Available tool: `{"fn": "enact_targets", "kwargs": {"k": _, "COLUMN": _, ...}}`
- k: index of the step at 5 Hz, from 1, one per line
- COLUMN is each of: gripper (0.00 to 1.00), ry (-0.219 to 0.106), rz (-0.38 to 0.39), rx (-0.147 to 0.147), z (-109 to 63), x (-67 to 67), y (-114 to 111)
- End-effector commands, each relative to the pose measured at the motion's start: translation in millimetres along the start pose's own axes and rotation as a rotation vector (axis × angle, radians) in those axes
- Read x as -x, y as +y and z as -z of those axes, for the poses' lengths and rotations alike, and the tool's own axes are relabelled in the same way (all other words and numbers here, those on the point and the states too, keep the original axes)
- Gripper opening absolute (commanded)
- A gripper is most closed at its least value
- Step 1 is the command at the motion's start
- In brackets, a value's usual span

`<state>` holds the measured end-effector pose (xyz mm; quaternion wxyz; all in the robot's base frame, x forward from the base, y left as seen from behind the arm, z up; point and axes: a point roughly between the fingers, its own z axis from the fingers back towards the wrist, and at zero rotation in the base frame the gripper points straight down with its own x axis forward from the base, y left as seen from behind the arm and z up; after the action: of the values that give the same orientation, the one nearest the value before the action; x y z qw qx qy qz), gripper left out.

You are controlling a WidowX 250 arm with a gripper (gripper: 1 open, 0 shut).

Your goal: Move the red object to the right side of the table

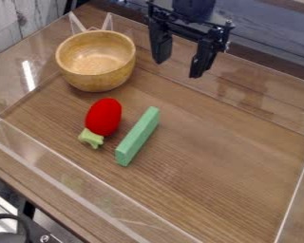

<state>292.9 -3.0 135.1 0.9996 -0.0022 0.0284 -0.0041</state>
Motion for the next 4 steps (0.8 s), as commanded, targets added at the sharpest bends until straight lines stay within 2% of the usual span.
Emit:
{"fn": "enact_targets", "kwargs": {"k": 1, "gripper": 1.0, "ry": 0.018, "rz": 0.019, "rx": -0.001, "z": 5.5, "x": 11.3, "y": 9.0}}
{"fn": "enact_targets", "kwargs": {"k": 2, "gripper": 1.0, "ry": 0.029, "rz": 0.059, "rx": 0.003, "z": 11.5, "x": 32.4, "y": 23.9}}
{"fn": "enact_targets", "kwargs": {"k": 3, "gripper": 1.0, "ry": 0.01, "rz": 0.081, "rx": 0.002, "z": 14.7, "x": 57.7, "y": 47.5}}
{"fn": "enact_targets", "kwargs": {"k": 4, "gripper": 1.0, "ry": -0.001, "rz": 0.08, "rx": 0.002, "z": 19.2, "x": 72.6, "y": 76.1}}
